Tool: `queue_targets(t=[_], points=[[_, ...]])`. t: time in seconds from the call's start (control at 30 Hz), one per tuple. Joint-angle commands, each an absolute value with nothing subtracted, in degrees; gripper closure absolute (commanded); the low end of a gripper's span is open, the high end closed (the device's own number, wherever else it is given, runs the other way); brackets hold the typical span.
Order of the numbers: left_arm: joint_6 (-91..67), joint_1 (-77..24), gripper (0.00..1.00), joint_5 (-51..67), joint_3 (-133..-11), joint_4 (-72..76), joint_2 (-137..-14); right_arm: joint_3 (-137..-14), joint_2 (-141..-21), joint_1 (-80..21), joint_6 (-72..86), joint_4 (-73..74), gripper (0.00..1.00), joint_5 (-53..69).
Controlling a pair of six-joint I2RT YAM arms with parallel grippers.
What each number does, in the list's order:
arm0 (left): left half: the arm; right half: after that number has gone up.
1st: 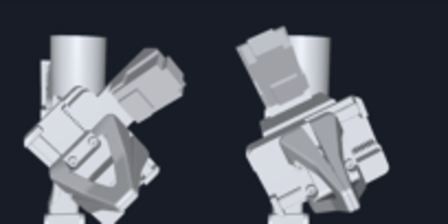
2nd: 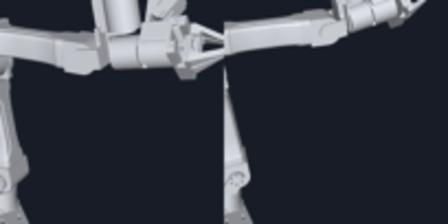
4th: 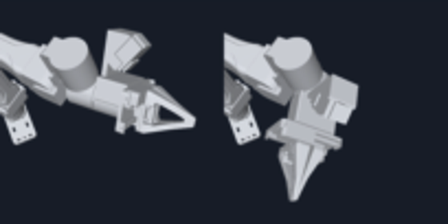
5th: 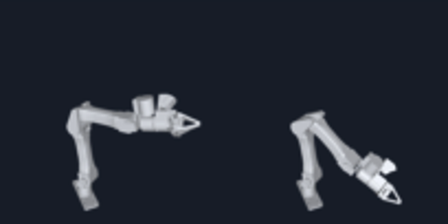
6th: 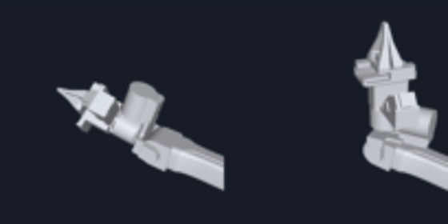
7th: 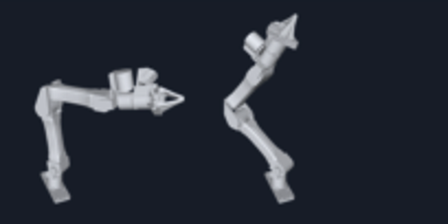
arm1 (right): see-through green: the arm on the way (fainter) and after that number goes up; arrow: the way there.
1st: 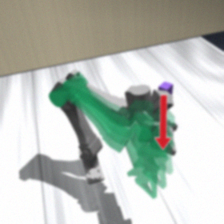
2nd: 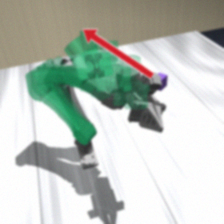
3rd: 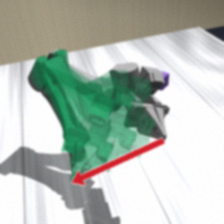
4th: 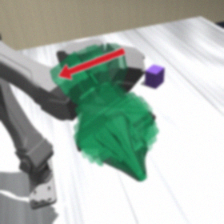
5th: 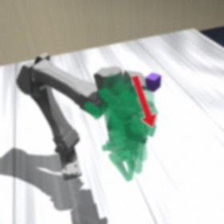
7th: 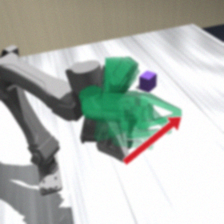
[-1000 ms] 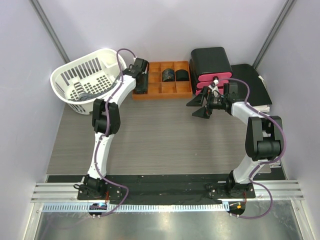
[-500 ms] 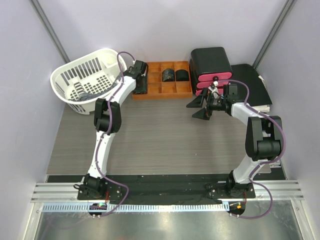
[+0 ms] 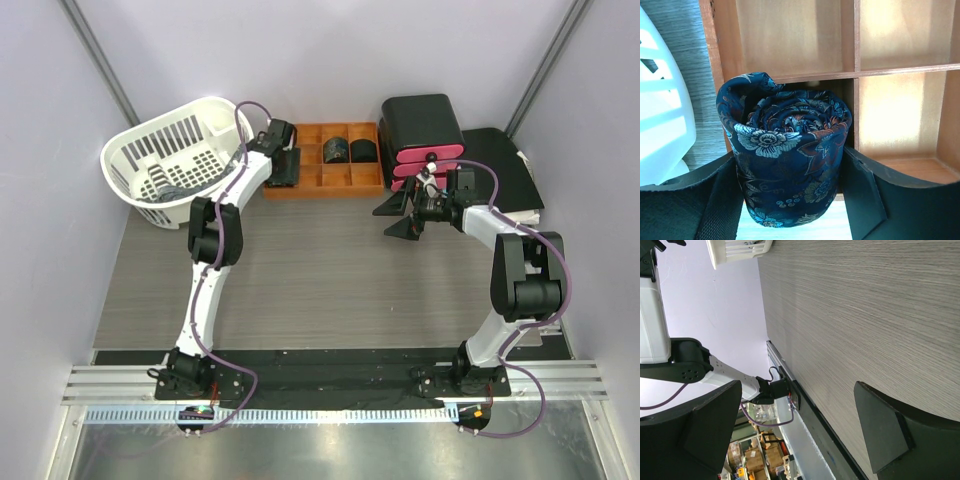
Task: Roll the ties
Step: Place the tie in the storage box.
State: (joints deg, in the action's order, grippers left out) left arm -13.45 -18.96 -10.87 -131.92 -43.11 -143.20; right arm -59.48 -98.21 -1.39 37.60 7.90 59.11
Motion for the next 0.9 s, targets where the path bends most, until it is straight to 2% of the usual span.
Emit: queue_targets(t=[0.0,0.07,0.1,0.2,0.3,0.6,0.87], points=[[-12.66,-18.46,0.25,-11.78,-133.86,-41.66,-139.66,-59.33,-97.03,-1.32,37.70,7.29,0.00,59.59],[-12.48,-18.37,0.24,-11.95,-133.95,-41.49,-139.05,-59.33,-96.94,-1.23,37.71,7.38,0.00,59.76],[-12.31,-18.46,0.19,-11.95,-133.95,-41.14,-138.87,-59.41,-96.86,-1.32,37.71,7.30,0.00,59.68],[-12.13,-18.46,0.13,-11.87,-134.12,-41.13,-138.52,-59.33,-96.77,-1.23,37.79,7.38,0.00,59.68],[-12.04,-18.46,0.10,-12.04,-133.95,-41.13,-138.08,-59.24,-96.68,-1.23,37.97,7.30,0.00,59.68],[-11.87,-19.07,0.09,-12.04,-132.28,-39.82,-136.06,-58.98,-96.42,-1.23,37.97,7.21,0.00,59.85],[-9.85,-19.69,0.12,-10.90,-127.00,-32.87,-132.89,-58.10,-95.98,-1.32,38.58,6.42,0.00,60.03]])
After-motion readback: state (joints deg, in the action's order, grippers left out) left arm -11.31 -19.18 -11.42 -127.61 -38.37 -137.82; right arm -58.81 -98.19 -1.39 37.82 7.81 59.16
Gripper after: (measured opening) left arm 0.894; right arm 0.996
